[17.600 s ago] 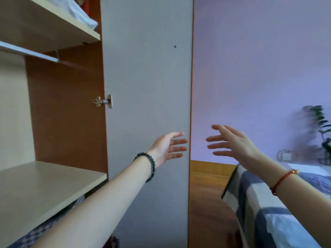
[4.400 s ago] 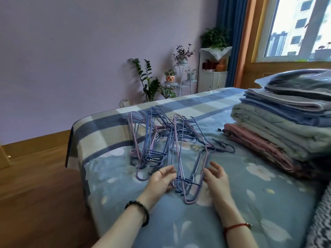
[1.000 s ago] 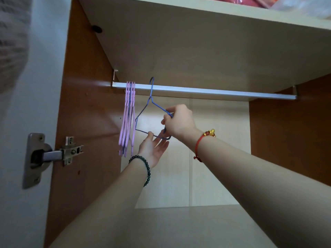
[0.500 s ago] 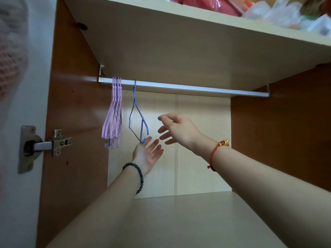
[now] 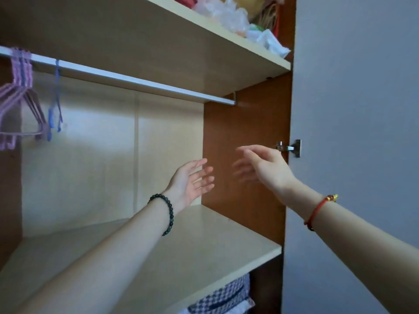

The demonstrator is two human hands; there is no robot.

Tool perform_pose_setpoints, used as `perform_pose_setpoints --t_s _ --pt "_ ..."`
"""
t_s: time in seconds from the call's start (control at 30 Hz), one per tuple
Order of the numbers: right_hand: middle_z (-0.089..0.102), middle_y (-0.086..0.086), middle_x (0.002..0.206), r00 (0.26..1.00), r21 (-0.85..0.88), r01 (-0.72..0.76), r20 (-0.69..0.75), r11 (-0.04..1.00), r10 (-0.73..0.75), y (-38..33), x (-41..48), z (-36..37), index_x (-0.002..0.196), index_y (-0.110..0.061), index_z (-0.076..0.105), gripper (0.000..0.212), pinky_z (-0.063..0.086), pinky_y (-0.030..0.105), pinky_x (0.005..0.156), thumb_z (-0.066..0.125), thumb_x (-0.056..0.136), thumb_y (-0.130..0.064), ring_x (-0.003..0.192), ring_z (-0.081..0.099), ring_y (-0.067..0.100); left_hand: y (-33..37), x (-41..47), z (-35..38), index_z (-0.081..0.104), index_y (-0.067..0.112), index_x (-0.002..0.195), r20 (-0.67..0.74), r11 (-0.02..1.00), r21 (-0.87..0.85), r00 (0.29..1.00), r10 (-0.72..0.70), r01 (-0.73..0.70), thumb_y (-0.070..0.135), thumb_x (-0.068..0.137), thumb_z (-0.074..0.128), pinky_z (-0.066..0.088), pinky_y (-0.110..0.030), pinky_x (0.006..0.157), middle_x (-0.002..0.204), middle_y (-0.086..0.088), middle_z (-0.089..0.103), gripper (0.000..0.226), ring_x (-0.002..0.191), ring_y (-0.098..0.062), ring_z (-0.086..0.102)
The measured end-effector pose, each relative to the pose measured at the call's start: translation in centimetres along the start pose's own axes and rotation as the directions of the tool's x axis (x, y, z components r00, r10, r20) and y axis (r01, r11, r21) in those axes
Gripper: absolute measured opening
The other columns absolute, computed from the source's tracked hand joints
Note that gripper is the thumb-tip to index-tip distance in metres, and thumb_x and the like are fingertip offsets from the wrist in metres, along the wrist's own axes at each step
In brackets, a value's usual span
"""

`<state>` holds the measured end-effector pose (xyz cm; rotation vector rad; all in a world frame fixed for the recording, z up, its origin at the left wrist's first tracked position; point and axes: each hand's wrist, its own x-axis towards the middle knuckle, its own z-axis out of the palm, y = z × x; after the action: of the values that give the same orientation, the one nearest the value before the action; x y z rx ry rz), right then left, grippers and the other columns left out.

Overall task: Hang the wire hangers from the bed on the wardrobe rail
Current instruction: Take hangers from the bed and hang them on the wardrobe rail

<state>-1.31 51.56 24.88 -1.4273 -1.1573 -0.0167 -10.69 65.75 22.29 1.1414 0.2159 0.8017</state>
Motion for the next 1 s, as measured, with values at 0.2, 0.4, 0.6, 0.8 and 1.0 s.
perform_pose_setpoints --t_s 0.2,0.4,0.6,0.8,1.0 --pt "0.065 0.007 0.082 0.966 -0.007 -0.150 -0.214 0.989 0.145 2.4 -7.8 -11.7 0.107 -0.014 0.057 0.022 0.056 0.029 0.064 0.038 0.097 -0.018 0.067 0.064 0.021 -6.6 -2.8 11.3 0.061 0.017 0.101 0.267 0.992 0.069 0.956 -0.120 0.106 0.023 0.096 0.039 0.054 -0.028 0.062 0.086 -0.003 0.064 0.024 0.073 -0.017 0.060" --pt "0.065 0.007 0.082 0.853 -0.013 -0.256 -0.473 0.966 0.220 2.8 -18.5 -22.5 0.108 -0.012 0.056 0.021 0.055 0.025 0.059 0.039 0.097 -0.015 0.066 0.063 0.021 -13.7 -7.9 22.5 0.063 0.020 0.099 0.571 0.963 0.175 0.775 -0.270 0.206 0.023 0.094 0.041 0.055 -0.022 0.053 0.084 0.000 0.064 0.023 0.066 -0.014 0.061" --pt "0.067 0.007 0.082 0.660 -0.017 -0.352 -0.713 0.936 0.236 1.8 -31.3 -30.3 0.106 -0.015 0.057 0.021 0.055 0.026 0.060 0.039 0.097 -0.015 0.063 0.066 0.016 -20.4 -15.1 31.6 0.063 0.021 0.101 0.775 0.930 0.245 0.521 -0.357 0.274 0.024 0.095 0.042 0.055 -0.024 0.058 0.088 0.000 0.066 0.023 0.067 -0.012 0.062" --pt "0.068 0.011 0.085 0.430 0.038 -0.363 -0.879 0.931 0.204 0.0 -42.5 -34.7 0.097 -0.021 0.059 0.021 0.056 0.024 0.057 0.039 0.096 -0.014 0.061 0.067 0.016 -25.8 -24.1 38.0 0.061 0.019 0.106 0.861 0.904 0.309 0.317 -0.397 0.294 0.020 0.095 0.043 0.052 -0.026 0.064 0.091 0.000 0.065 0.021 0.074 -0.014 0.061" --pt "0.066 0.010 0.084 0.230 0.052 -0.347 -0.963 0.936 0.139 -1.6 -51.3 -36.9 0.106 -0.014 0.056 0.020 0.055 0.024 0.056 0.040 0.095 -0.012 0.057 0.067 0.011 -30.7 -32.5 41.3 0.062 0.020 0.102 0.882 0.871 0.387 0.152 -0.445 0.303 0.016 0.093 0.049 0.053 -0.023 0.058 0.093 -0.002 0.066 0.016 0.071 -0.014 0.062"
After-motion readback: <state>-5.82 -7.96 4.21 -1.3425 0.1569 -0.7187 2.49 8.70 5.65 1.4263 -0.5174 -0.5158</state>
